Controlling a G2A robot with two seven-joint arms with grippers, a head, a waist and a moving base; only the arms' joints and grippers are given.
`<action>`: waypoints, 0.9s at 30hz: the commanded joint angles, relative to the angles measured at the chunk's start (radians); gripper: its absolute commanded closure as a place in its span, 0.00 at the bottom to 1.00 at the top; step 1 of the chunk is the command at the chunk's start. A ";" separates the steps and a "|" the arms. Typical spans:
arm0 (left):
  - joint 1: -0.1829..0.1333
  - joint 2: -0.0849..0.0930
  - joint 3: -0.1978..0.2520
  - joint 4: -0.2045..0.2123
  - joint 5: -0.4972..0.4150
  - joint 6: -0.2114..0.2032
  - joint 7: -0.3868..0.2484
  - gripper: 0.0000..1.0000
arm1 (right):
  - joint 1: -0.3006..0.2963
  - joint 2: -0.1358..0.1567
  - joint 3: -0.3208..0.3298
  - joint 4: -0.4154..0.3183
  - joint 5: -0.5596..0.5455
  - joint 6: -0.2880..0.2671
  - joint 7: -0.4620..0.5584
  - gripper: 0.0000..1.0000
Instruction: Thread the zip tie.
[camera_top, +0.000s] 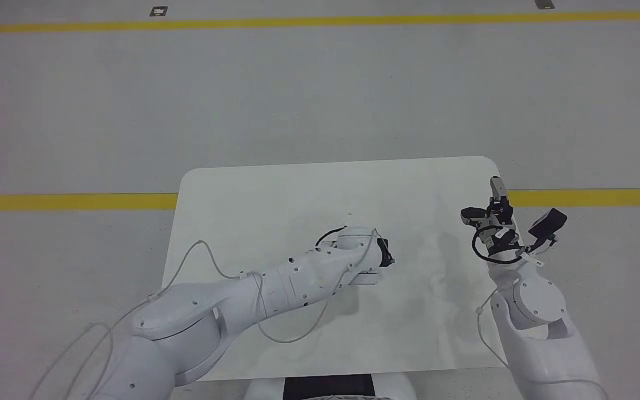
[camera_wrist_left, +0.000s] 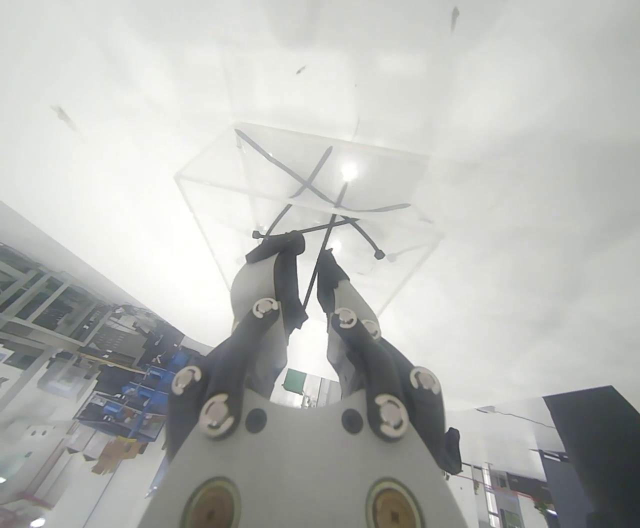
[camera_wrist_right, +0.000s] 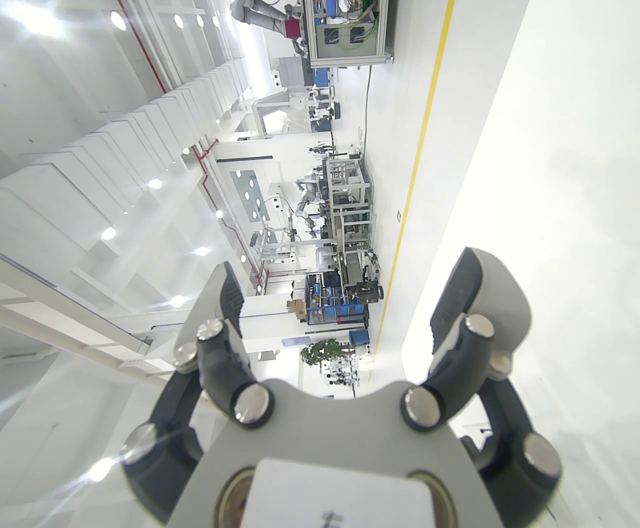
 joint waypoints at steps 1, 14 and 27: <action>0.000 -0.002 0.000 0.004 0.002 0.000 0.000 1.00 | 0.000 0.000 0.000 0.000 0.000 0.000 0.000 0.00; -0.024 -0.006 0.000 0.007 0.001 0.000 0.000 1.00 | 0.000 0.000 0.000 0.000 0.000 0.000 0.000 0.00; -0.103 0.059 0.000 -0.140 -0.134 0.000 0.000 1.00 | 0.000 0.000 0.000 0.000 0.000 0.000 0.000 0.00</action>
